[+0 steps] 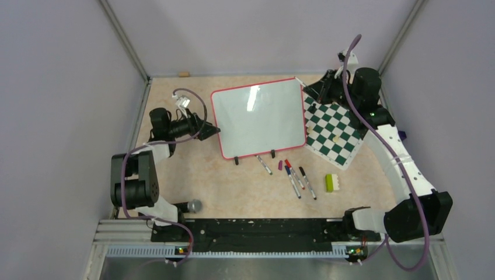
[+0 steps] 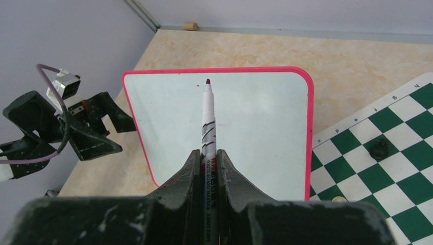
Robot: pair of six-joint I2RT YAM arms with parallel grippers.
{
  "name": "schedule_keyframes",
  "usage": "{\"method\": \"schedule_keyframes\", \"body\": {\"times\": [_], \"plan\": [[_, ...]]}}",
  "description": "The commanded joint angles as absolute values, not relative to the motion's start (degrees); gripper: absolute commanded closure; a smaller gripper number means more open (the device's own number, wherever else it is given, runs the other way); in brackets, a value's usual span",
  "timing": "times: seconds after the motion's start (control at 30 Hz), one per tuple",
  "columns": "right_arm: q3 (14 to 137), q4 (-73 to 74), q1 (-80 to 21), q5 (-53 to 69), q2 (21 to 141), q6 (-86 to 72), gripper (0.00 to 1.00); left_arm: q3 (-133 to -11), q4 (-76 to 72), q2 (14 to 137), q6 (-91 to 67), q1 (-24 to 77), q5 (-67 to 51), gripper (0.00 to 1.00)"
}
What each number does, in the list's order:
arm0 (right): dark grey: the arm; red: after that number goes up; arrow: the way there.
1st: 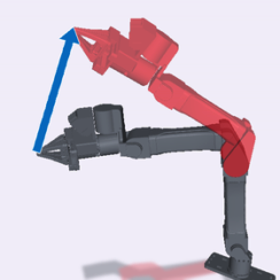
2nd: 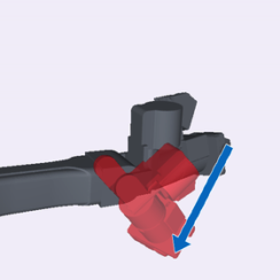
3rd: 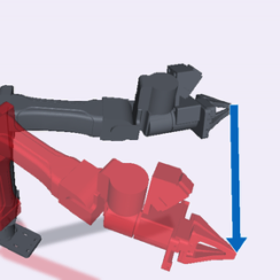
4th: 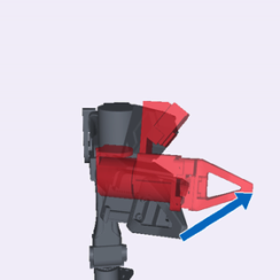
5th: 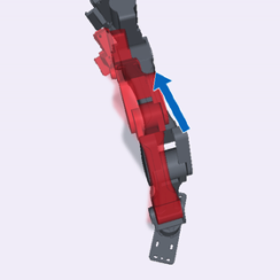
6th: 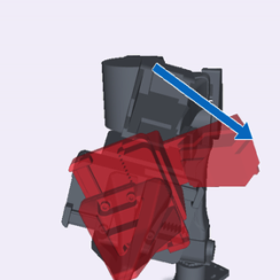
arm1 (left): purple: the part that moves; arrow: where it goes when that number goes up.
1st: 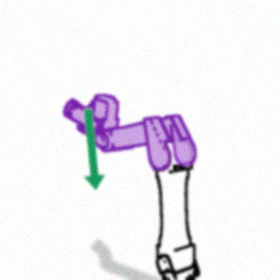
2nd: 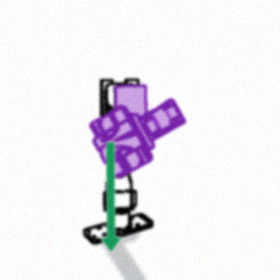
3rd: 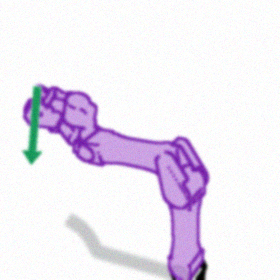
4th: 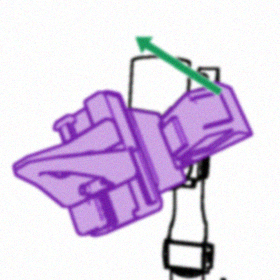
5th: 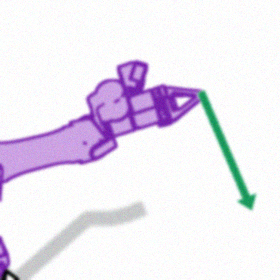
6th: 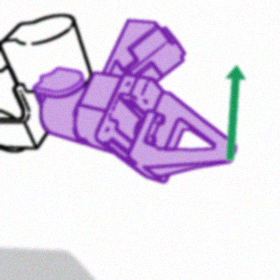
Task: Write a sentence on the whiteboard
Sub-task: Move the whiteboard to the center of the board.
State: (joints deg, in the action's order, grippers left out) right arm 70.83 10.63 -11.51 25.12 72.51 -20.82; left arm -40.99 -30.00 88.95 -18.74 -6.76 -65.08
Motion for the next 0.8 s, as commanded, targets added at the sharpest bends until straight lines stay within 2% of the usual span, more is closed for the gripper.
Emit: {"method": "schedule_keyframes", "body": {"times": [0.0, 0.2, 0.4, 0.6, 0.77], "plan": [[71.49, 7.46, -12.08, 25.97, 71.84, -21.3, 1.0, -41.5, -38.52, 91.78, -24.27, -7.81, -67.26, 0.08], [71.46, 6.87, -12.4, 26.24, 72.33, -22.05, 1.0, -41.2, -52.5, 98.05, -30.5, -7.83, -69.69, 0.17], [74.79, 9.12, -15.68, 23.69, 74.13, -21.03, 1.0, -37.82, -92.14, 109.03, -53.2, -7.77, -72.66, 0.27], [77.28, 10.63, -17.88, 22.15, 75.79, -20.48, 1.0, -38.76, -92.72, 112.38, -54.62, -6.92, -73.25, 0.35], [78.17, 11.35, -19.15, 21.27, 76.74, -20.39, 1.0, -38.83, -92.7, 111.37, -53.25, -5.73, -74.7, 0.36]]}}
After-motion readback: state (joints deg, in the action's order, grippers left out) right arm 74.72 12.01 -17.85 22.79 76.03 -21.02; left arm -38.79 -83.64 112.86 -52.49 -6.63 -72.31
